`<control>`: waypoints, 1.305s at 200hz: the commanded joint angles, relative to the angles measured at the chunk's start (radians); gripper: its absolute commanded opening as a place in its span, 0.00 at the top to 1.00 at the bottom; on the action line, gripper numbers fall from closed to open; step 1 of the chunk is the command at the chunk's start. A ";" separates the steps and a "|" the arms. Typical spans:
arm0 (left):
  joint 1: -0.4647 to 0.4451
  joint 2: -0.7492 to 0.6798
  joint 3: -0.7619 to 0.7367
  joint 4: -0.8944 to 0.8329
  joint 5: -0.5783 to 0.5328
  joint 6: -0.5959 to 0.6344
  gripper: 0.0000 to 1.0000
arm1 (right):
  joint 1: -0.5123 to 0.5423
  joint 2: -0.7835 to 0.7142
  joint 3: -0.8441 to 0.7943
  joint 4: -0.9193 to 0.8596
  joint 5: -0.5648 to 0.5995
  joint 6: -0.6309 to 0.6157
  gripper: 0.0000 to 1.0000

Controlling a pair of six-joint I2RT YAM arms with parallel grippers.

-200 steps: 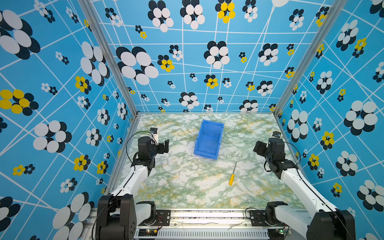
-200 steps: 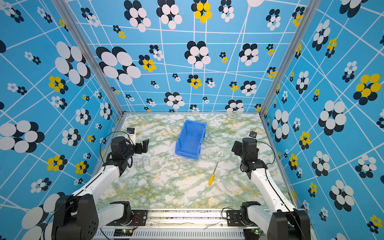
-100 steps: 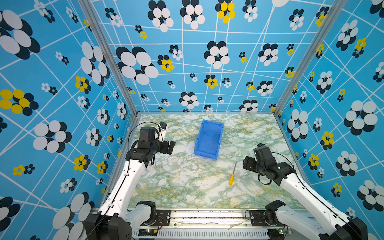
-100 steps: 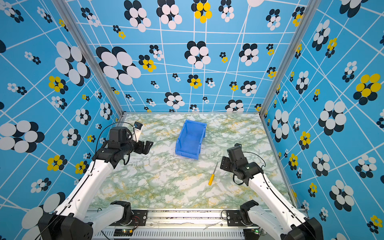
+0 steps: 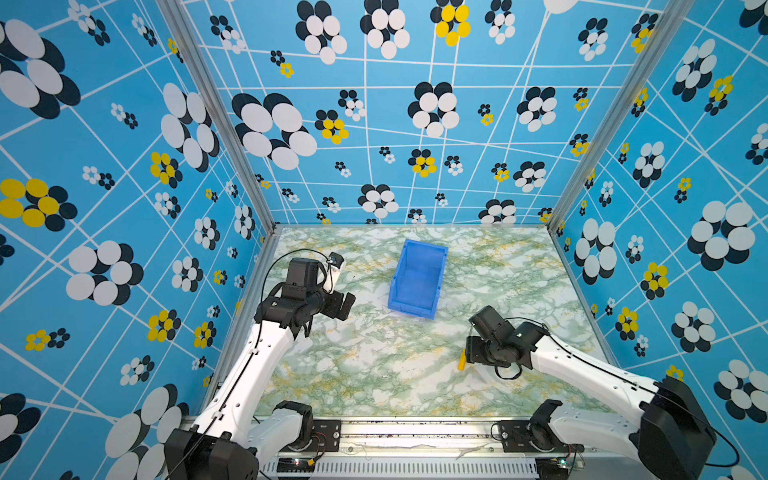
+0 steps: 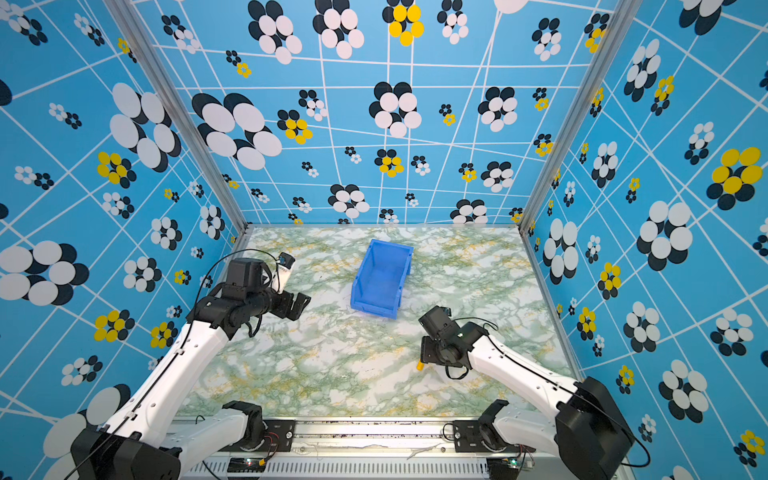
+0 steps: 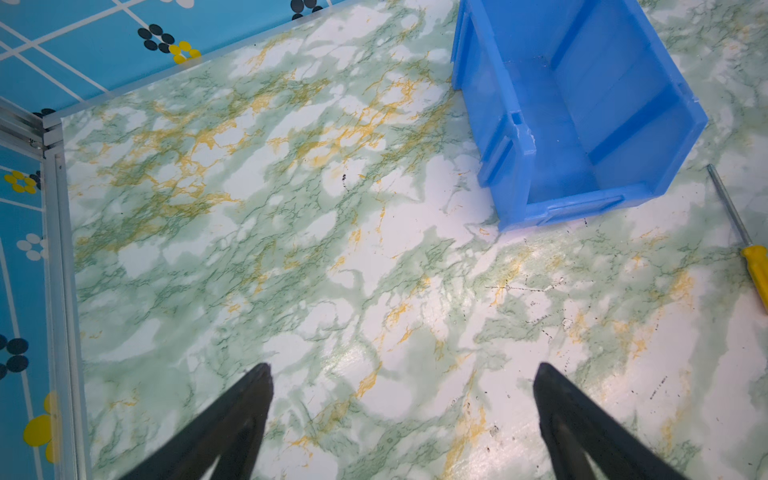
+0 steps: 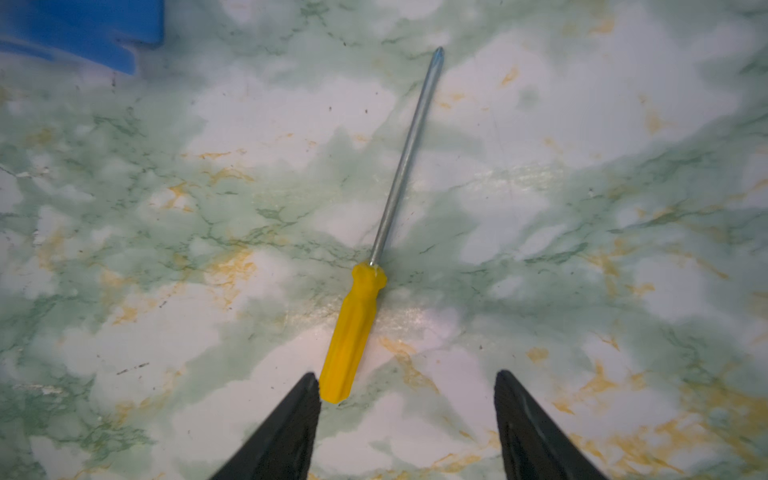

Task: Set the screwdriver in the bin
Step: 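Lower the right gripper and close it on the yellow screwdriver handle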

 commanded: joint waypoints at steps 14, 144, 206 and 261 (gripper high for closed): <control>-0.018 -0.002 0.008 -0.011 -0.001 0.020 0.01 | 0.053 0.114 0.051 0.018 0.023 0.033 0.33; -0.054 -0.007 0.014 -0.012 0.003 0.042 0.01 | 0.076 0.246 0.063 0.023 0.057 0.042 0.51; -0.085 0.004 0.042 -0.038 -0.011 0.054 0.01 | 0.076 0.231 0.031 0.017 0.066 0.046 0.55; -0.104 0.011 0.040 -0.043 -0.037 0.053 0.01 | 0.075 0.227 -0.006 0.056 0.037 0.056 0.65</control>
